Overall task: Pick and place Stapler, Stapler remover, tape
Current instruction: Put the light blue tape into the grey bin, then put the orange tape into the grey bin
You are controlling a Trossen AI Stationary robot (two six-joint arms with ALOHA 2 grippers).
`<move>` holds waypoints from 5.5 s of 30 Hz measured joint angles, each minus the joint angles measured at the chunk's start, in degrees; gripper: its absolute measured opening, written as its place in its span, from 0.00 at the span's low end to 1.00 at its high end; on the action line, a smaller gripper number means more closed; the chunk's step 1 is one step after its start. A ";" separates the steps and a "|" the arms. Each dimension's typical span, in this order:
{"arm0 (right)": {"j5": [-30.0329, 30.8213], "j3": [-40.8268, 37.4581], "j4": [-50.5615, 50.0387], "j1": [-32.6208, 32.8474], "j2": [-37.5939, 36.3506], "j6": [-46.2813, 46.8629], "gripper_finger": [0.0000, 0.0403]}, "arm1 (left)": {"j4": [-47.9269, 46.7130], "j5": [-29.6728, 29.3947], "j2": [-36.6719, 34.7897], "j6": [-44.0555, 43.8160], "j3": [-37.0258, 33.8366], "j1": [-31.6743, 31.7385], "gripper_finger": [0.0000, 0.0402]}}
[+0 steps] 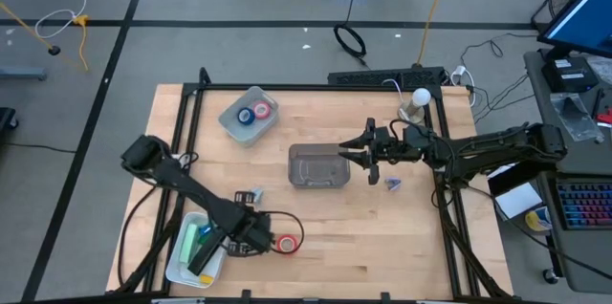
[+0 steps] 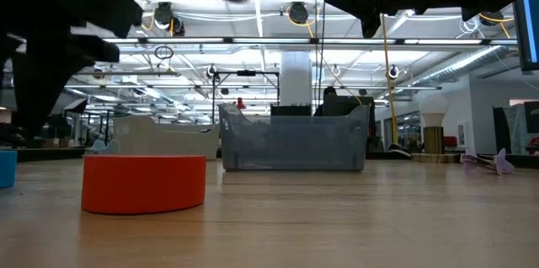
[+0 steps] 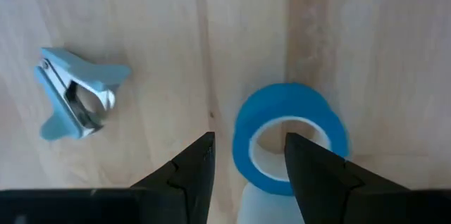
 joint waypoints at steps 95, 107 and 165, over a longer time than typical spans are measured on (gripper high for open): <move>0.20 -0.04 -0.15 0.09 0.01 0.00 0.26 | -3.84 -14.19 -10.19 37.58 -1.88 70.28 0.10; 0.20 -0.04 -0.15 0.09 0.01 0.00 0.26 | -0.43 -13.72 -10.19 37.26 -7.47 70.28 0.10; 0.15 -0.04 -1.41 0.09 0.01 2.58 0.26 | -4.06 15.03 -15.77 16.83 9.90 38.16 0.42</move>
